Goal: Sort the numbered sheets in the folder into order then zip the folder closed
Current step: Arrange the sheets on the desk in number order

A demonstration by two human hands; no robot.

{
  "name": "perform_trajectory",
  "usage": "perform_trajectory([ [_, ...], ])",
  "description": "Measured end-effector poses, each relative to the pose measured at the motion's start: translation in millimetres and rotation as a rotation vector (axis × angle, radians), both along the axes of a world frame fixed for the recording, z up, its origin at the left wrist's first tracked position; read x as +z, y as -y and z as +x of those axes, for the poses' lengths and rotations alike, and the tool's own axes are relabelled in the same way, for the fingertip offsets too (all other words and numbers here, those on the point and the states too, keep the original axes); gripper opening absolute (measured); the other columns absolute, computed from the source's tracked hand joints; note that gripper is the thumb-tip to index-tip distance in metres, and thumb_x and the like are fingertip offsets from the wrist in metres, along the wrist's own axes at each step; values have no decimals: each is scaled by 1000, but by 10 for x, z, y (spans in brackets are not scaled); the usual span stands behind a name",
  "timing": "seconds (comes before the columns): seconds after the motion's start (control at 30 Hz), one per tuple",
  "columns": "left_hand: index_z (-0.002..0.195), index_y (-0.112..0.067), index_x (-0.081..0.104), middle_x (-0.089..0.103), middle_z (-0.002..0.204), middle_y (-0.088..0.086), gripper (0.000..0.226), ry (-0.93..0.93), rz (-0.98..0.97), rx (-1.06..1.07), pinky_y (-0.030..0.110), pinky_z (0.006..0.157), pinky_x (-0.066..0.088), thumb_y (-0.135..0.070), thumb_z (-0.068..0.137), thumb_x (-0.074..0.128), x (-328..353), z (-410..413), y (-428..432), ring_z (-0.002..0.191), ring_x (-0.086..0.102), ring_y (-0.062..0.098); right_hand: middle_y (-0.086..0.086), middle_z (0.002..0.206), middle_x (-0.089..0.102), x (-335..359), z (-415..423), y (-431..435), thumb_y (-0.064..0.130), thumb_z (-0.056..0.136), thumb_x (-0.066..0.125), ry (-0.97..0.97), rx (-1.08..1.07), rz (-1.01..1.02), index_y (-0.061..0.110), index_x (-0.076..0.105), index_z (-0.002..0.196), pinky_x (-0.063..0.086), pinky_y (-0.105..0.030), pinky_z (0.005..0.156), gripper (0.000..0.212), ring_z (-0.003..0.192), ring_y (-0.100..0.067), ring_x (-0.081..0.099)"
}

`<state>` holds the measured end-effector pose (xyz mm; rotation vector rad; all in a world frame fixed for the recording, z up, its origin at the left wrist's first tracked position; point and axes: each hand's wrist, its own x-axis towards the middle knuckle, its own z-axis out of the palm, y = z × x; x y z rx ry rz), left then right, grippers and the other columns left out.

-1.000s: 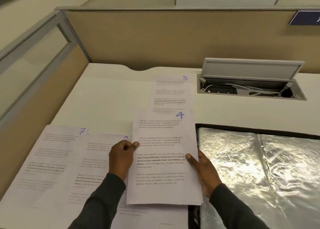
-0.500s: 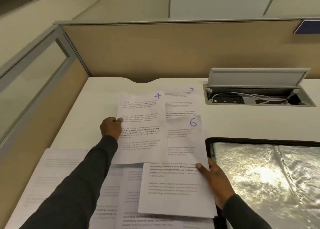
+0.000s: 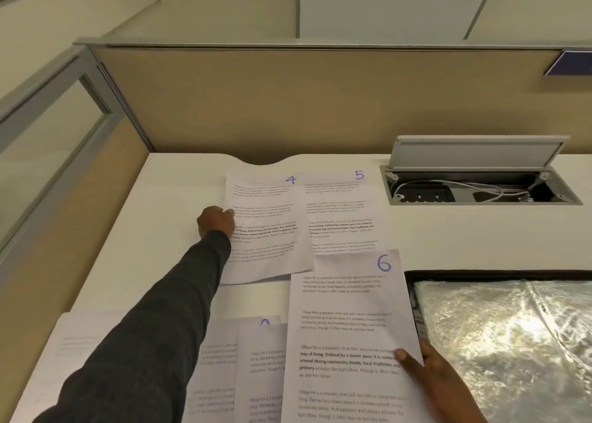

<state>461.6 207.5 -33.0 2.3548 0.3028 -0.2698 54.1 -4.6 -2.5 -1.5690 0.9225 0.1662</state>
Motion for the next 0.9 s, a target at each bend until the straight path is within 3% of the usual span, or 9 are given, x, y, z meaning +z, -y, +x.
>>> perform_trajectory([
  [0.1,104,2,68,70,108,18,34,24,3,6,35,85,51,-30,95,61,-42,71,-32,98,65,36,15,93,78,-6,-25,26,76,51,63,-9,30,14,39,60,117,54,-30,70,76,80,-12,76],
  [0.17,107,1,67,69,111,18,35,31,13,8,36,84,51,-32,94,62,-28,79,-48,99,64,35,11,98,78,15,-60,47,83,44,67,-14,34,48,40,58,121,56,-37,78,89,85,-16,77],
  [0.3,129,-6,51,51,129,18,56,156,171,24,48,99,45,-39,88,69,80,-80,-34,120,51,37,2,104,78,37,-173,130,88,30,77,24,-6,127,39,57,124,56,-43,85,107,93,-24,76],
  [0.4,104,-10,61,60,108,13,41,290,48,-135,40,86,51,-45,86,69,254,-479,137,102,58,30,-5,103,78,51,-191,170,65,49,86,50,-46,170,31,59,127,60,-41,76,89,90,-29,76],
  [0.47,80,-11,60,63,81,4,41,132,-162,-280,30,69,47,-50,83,70,358,-928,282,77,59,21,-11,103,78,48,-169,173,33,76,83,97,-120,247,22,60,128,62,-37,65,58,87,-33,76],
  [0.53,71,-12,58,62,68,4,47,-44,-270,-405,31,63,48,-55,78,73,398,-1390,439,64,57,18,-17,107,76,39,-138,198,17,90,70,133,-201,311,19,61,129,62,-46,75,40,92,-39,74],
  [0.63,65,-12,54,55,60,2,40,-132,-329,-431,32,58,48,-41,79,79,362,-1818,624,56,48,13,-18,111,74,24,-108,250,15,93,63,172,-272,326,19,62,128,57,-54,87,35,97,-42,72],
  [0.77,59,-16,41,47,57,-6,43,-85,-323,-381,20,54,37,-28,89,70,374,-1929,801,53,41,10,-18,113,74,18,-101,377,17,93,63,205,-303,351,21,61,129,59,-52,82,36,99,-42,72],
  [0.9,60,-15,47,56,60,0,42,-32,-299,-412,19,50,39,-31,97,58,426,-1884,944,54,49,12,-16,113,74,16,-162,498,17,95,61,222,-315,355,21,61,128,60,-52,80,33,98,-42,72],
])
